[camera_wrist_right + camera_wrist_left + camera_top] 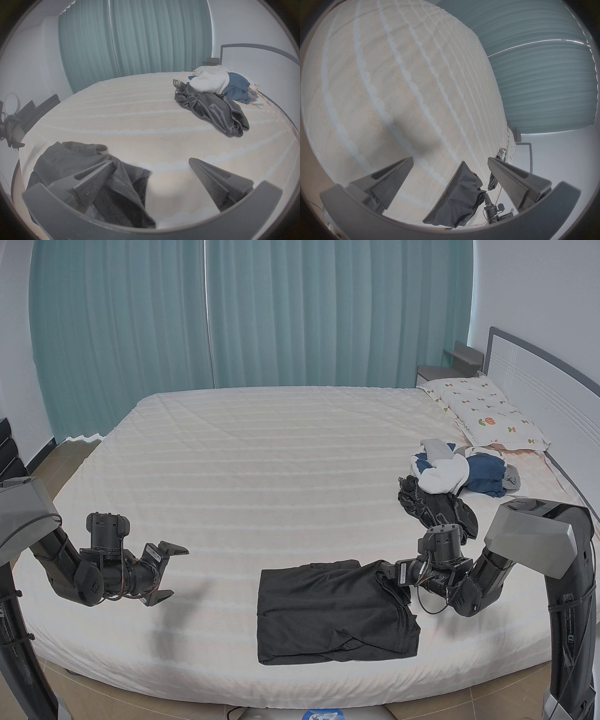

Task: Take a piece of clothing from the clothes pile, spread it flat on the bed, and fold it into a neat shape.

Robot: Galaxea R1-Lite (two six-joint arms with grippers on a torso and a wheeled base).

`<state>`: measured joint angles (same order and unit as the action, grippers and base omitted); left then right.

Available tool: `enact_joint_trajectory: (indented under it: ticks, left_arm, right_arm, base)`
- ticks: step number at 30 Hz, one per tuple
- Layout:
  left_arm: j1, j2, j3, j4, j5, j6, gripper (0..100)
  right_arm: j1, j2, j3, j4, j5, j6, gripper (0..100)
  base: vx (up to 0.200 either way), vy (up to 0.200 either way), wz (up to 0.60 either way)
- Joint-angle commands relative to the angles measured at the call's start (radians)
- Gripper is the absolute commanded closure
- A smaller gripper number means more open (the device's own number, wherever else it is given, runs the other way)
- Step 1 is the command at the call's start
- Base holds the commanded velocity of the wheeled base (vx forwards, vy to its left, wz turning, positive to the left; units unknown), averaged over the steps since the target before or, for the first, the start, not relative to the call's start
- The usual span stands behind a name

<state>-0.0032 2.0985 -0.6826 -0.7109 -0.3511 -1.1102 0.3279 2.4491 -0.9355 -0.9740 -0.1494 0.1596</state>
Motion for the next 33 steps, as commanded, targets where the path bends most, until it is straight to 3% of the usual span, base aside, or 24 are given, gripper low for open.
enact_joint_trajectory:
  ticks: [1,4,9,15,22,25,33]
  left_arm:
    - [0.000,0.002,0.000,-0.001,0.000,0.000,0]
    - [0.000,0.002,0.000,-0.001,0.000,0.000,0]
    - [0.000,0.002,0.000,-0.001,0.000,0.001,0]
    - [0.000,0.002,0.000,-0.001,0.000,0.001,0]
    - [0.000,0.002,0.001,-0.001,0.000,0.001,0]
    - [-0.001,0.005,0.001,-0.001,0.000,0.001,0]
    - [-0.001,0.005,0.000,-0.001,0.001,0.001,0]
  right_arm:
    - [-0.049,0.007,0.003,-0.015,0.004,0.000,0]
    - [-0.069,0.007,0.003,-0.017,0.014,0.003,0]
    - [-0.081,-0.022,0.011,-0.055,0.079,0.163,0]
    - [-0.070,-0.055,0.037,-0.043,0.179,0.261,0]
    - [-0.101,-0.055,0.026,0.081,0.197,0.279,0]
    - [-0.101,-0.056,0.034,0.058,0.251,0.304,0]
    - [-0.058,-0.053,0.009,0.057,0.255,0.302,0]
  base:
    - [0.000,0.000,0.00]
    - [0.000,0.000,0.00]
    - [0.000,0.000,0.00]
    - [0.000,0.000,0.00]
    - [0.000,0.000,0.00]
    - [0.000,0.000,0.00]
    - [0.000,0.000,0.00]
